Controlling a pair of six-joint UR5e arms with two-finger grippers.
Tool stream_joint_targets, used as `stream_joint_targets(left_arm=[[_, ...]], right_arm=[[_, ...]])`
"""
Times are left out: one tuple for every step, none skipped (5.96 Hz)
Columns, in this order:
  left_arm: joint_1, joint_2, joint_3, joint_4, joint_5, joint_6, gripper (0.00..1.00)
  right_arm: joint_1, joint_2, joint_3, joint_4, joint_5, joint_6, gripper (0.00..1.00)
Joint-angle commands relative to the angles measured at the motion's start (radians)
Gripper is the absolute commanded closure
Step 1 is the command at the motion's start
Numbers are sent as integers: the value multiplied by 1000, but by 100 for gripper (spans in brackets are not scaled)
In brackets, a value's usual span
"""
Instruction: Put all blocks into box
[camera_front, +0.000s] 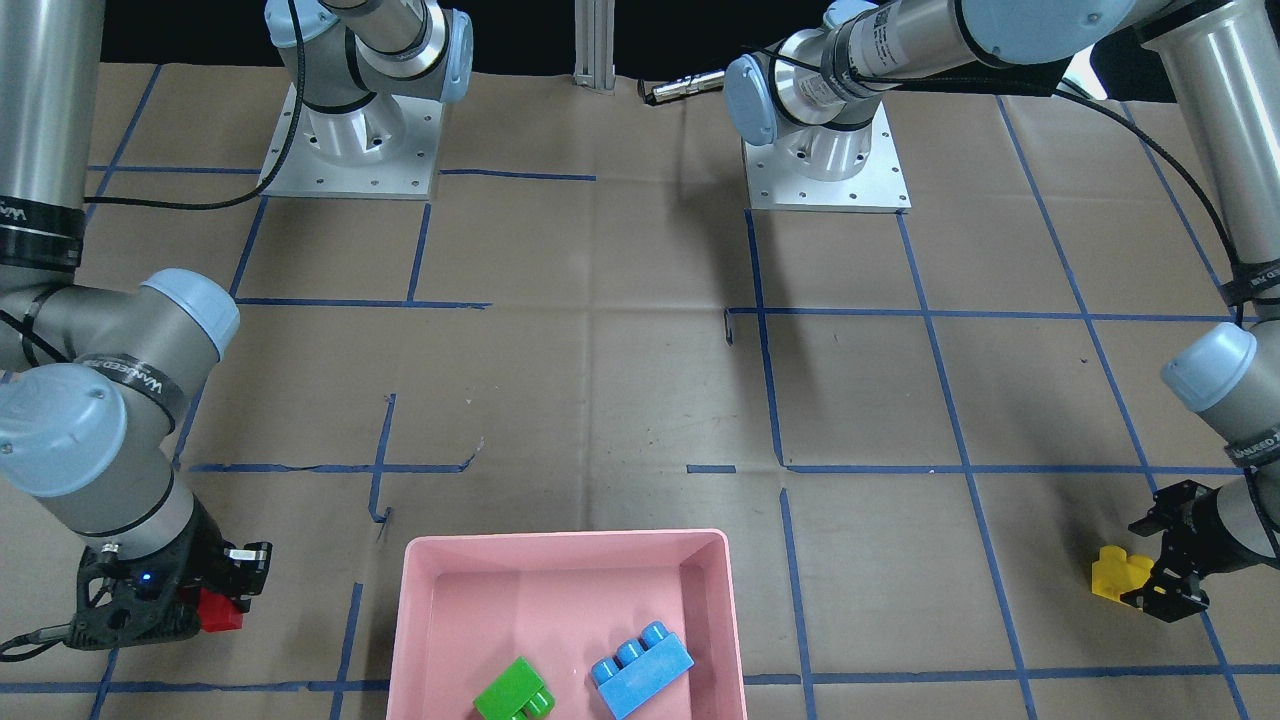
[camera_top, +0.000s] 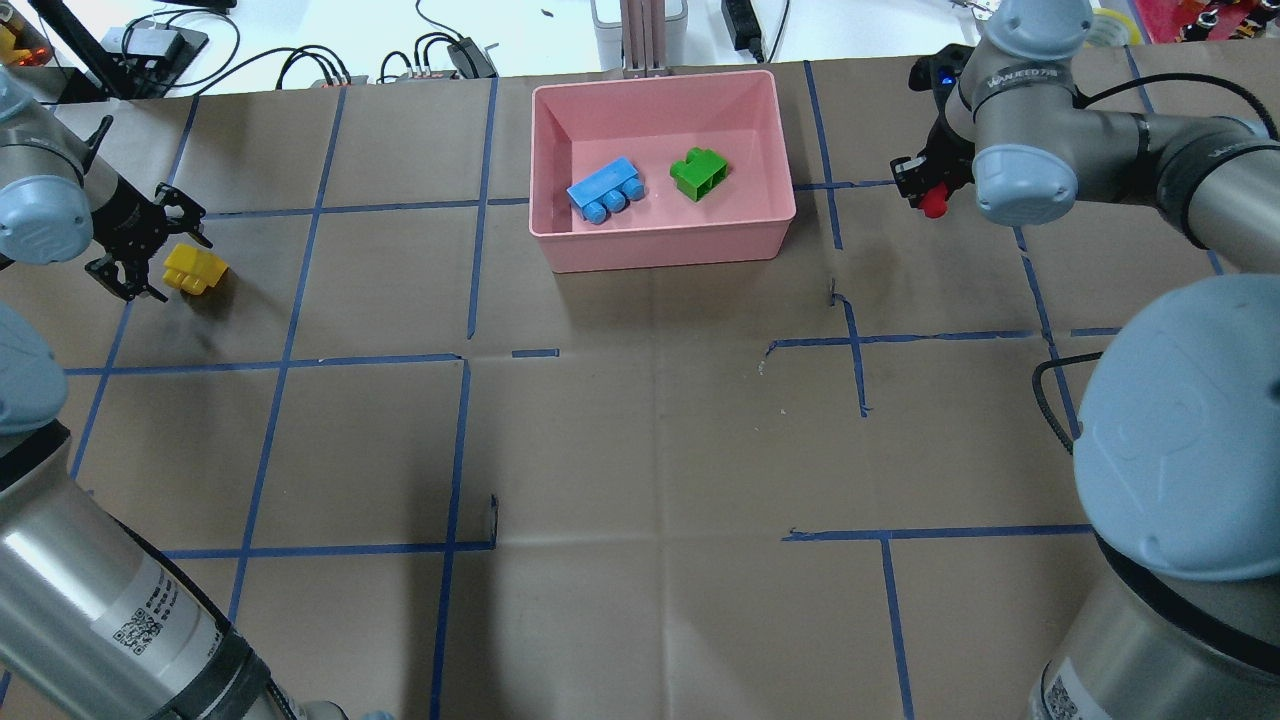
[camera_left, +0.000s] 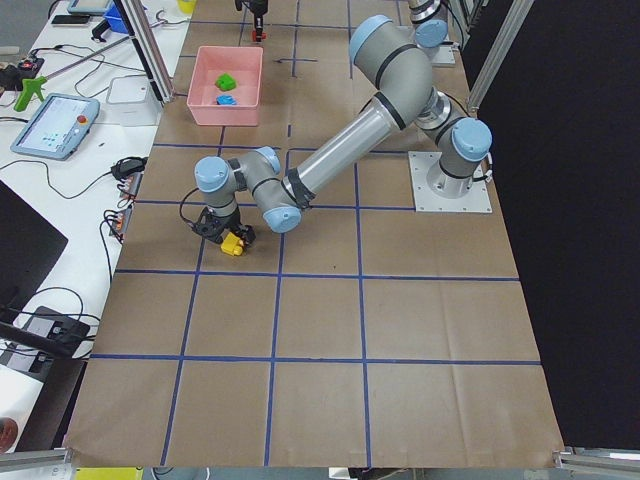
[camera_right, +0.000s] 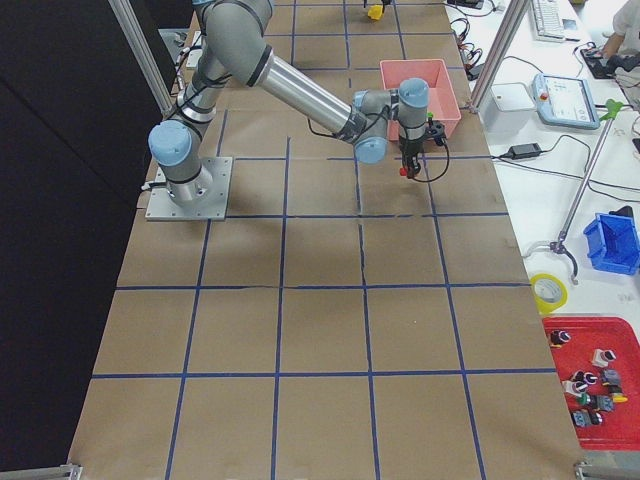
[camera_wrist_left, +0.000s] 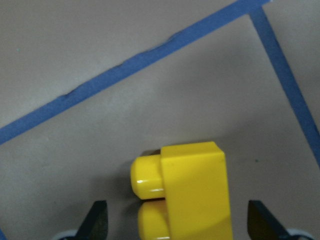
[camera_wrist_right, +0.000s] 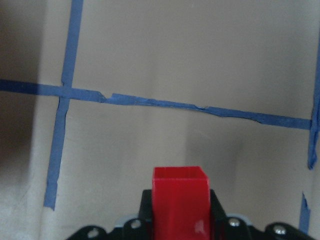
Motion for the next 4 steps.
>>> stream_joint_targets(left_arm=[[15, -7, -3, 17, -13, 11, 3], [13, -16, -3, 35, -13, 11, 4], [12, -15, -2, 38, -13, 11, 15], [10, -17, 0, 38, -15, 11, 27]], right_arm=[[4, -79, -109, 260, -3, 0, 98], [7, -119, -132, 371, 6, 6, 97], [14, -160, -152, 424, 88, 15, 97], [49, -158, -175, 421, 253, 89, 97]])
